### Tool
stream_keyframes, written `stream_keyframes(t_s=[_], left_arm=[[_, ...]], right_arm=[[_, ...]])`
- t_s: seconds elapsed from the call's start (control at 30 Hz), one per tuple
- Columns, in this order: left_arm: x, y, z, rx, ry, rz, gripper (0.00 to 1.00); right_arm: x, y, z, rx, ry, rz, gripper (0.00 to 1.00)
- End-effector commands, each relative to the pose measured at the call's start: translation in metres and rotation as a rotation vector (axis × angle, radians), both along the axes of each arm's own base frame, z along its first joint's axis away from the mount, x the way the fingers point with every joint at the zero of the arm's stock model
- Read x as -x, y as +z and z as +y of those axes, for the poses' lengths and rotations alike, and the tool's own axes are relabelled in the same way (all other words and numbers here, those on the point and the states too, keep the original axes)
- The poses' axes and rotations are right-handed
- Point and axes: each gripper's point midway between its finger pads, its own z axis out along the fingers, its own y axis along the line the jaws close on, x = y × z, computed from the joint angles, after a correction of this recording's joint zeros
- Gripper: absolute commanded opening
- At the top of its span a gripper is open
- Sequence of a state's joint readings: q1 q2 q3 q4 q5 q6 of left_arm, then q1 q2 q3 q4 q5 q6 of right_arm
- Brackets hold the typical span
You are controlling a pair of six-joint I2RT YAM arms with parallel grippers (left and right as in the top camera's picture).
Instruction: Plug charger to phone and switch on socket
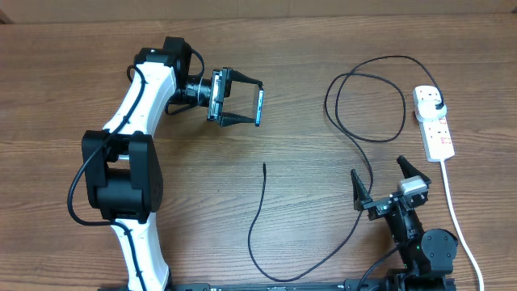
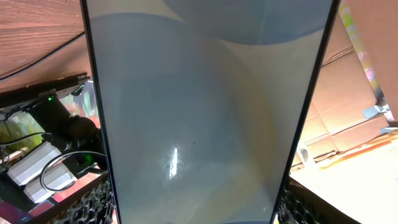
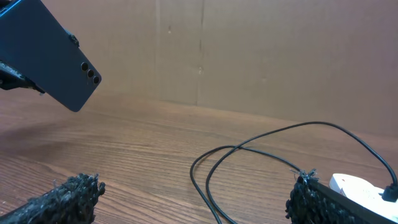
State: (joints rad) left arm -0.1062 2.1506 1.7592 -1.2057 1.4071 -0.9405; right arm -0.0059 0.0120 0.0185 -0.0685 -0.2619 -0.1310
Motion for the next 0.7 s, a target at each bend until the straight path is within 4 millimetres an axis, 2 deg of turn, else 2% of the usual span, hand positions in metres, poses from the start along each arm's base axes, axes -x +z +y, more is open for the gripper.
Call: stream_keyframes(t_s=[0.0, 0.67], left_arm=[[0.0027, 0.0395, -0.0029, 0.065, -0.005, -0.074, 0.04], [0.0024, 0.0346, -0.0025, 0.036, -0.005, -0.077, 0.04]], right_arm=[[-0.0001, -0.0016, 0.0004, 0.002, 0.000, -0.005, 1.00], [-0.0001, -0.0016, 0.0004, 0.002, 0.000, -0.005, 1.00]])
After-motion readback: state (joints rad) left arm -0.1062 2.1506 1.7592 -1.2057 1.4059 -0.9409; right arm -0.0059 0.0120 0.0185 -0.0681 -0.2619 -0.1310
